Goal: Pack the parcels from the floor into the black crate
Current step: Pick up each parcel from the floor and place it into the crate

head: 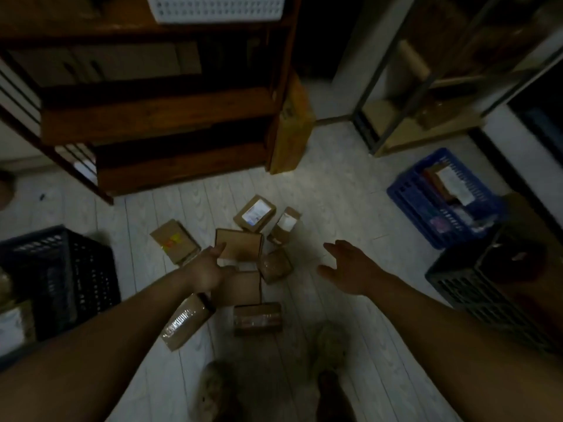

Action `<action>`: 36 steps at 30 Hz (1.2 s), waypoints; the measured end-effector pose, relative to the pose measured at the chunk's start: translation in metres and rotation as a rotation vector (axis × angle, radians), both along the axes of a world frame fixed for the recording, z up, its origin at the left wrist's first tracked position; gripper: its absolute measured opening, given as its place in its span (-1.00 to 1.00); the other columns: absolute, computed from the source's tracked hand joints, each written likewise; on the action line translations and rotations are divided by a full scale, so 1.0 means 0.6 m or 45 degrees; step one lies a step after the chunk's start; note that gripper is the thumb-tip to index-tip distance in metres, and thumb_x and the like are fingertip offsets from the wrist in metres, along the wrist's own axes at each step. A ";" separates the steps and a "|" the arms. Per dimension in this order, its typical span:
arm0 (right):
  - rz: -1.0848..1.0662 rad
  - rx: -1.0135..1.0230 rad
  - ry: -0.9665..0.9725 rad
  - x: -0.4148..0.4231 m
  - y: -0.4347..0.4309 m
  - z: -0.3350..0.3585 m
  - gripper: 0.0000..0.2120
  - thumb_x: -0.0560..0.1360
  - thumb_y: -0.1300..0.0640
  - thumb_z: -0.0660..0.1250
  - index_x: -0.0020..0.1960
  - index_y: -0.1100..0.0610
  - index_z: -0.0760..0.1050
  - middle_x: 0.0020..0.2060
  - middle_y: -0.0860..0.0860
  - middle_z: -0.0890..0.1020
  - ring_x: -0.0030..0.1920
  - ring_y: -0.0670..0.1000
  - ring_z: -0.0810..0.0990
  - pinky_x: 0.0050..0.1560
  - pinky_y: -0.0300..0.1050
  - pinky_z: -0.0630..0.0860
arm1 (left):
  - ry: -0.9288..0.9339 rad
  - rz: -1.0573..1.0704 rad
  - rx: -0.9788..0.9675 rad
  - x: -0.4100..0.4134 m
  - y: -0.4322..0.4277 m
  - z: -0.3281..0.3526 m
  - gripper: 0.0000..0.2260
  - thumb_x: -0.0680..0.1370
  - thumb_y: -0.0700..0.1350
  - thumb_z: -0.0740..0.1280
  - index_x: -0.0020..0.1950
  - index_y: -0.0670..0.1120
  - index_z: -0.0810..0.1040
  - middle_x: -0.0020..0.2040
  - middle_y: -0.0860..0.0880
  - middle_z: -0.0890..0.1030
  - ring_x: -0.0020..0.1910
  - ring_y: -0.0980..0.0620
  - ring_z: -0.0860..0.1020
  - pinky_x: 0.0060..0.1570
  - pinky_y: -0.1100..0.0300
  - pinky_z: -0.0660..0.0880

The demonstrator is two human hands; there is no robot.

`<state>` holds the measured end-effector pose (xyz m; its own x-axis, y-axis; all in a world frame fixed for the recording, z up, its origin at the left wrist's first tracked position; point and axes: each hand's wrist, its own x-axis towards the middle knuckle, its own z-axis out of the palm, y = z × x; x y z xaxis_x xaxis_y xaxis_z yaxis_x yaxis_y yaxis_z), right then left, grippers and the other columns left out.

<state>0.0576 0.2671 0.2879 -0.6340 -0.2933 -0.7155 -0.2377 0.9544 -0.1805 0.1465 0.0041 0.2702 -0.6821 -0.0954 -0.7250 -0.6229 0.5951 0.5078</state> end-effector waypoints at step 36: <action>-0.891 -0.625 -0.468 -0.154 -0.035 -0.680 -0.51 0.51 -0.12 0.31 0.29 0.14 0.30 -0.04 -0.04 0.46 -0.12 -0.08 0.51 -0.32 -0.25 0.42 | -0.208 1.491 0.469 -0.175 0.138 -0.634 -0.60 0.56 0.15 0.21 0.23 -0.11 0.39 0.11 -0.15 0.51 0.09 -0.22 0.53 0.07 -0.19 0.54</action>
